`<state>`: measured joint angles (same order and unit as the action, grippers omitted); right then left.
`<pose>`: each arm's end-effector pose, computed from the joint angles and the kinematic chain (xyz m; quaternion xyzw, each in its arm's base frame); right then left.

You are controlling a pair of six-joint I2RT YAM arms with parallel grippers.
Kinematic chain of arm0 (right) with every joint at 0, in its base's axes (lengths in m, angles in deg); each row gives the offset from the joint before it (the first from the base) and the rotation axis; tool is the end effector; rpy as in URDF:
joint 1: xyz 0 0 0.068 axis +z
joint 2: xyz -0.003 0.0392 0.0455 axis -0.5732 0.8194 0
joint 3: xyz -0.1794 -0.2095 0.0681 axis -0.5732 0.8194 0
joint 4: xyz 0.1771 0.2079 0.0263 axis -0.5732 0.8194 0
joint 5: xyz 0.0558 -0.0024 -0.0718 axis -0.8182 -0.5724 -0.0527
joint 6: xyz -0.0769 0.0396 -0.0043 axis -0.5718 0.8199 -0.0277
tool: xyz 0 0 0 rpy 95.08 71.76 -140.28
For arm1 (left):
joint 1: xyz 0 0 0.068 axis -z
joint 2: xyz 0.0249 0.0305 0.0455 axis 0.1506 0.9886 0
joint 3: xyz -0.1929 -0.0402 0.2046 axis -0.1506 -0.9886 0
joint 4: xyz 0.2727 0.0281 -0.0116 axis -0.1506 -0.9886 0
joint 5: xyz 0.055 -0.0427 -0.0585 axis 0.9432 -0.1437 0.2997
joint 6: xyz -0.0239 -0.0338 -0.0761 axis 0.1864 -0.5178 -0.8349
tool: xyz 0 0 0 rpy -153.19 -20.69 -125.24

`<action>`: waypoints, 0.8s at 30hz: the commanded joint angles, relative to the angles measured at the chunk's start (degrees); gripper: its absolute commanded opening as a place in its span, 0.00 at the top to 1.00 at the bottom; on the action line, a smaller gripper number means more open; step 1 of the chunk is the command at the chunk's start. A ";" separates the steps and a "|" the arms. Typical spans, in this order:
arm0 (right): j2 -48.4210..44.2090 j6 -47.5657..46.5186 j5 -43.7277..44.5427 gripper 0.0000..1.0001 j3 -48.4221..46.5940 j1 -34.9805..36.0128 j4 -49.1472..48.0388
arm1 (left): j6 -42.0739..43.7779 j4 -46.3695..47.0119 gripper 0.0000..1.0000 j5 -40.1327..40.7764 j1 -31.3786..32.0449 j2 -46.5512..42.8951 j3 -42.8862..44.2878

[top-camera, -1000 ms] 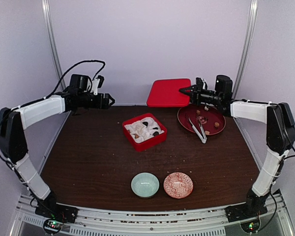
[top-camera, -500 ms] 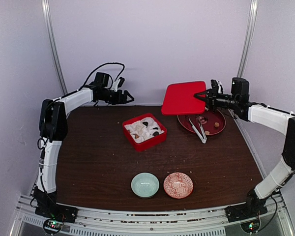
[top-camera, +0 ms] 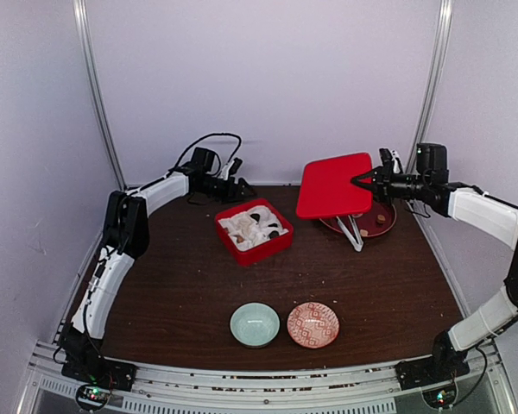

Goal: Pack the chocolate

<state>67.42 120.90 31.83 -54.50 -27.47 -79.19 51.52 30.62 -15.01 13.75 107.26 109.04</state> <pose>0.3412 0.1093 0.3117 0.0255 0.7725 0.5871 0.2406 0.5664 -0.2910 0.1424 0.1650 0.8396 -0.4606 0.2359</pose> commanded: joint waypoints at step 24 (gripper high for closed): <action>2.53 -2.42 -2.90 1.00 -1.87 5.53 -0.92 | -4.65 17.76 0.15 -1.20 1.47 -25.02 -25.76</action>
<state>65.84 116.60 31.29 -53.23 -25.15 -74.68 53.69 32.67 -22.48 20.83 96.46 94.22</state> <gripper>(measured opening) 0.081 0.825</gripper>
